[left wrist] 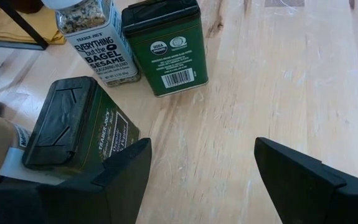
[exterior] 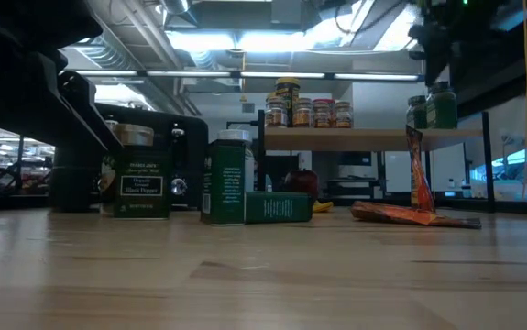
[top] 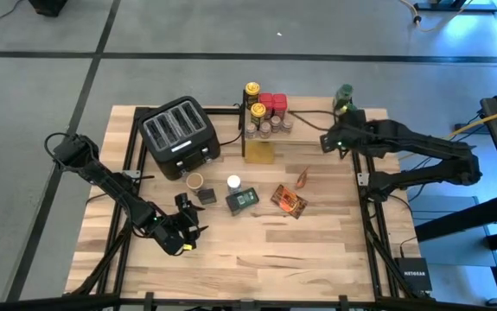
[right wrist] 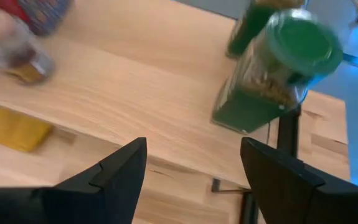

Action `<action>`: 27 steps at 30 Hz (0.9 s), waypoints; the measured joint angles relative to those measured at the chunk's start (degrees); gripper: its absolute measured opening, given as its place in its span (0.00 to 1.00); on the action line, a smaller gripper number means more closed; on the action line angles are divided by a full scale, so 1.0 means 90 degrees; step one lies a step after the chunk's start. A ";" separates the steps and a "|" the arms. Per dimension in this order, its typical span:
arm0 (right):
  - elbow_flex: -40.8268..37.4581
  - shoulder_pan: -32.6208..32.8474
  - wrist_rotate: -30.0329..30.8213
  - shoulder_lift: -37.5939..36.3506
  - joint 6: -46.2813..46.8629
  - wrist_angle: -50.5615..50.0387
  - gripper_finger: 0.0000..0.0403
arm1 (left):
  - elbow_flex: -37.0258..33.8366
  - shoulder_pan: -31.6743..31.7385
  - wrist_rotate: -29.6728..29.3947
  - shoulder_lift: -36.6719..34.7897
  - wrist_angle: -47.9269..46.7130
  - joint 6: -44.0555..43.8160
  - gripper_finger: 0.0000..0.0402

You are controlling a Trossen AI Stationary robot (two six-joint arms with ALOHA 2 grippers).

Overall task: Shelf spices
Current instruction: Put the green seasoning bottle on the shelf

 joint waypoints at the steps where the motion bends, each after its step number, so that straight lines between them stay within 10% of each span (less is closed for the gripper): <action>1: -0.0139 0.0004 0.0059 0.0003 0.0026 0.0042 0.66 | 0.0000 0.0000 0.0000 0.0000 0.0000 0.0000 0.69; 27: -0.1308 -0.0713 0.0874 0.0001 -0.0659 0.1406 0.66 | 0.0000 -0.0015 -0.0001 0.0000 0.0000 0.0000 0.69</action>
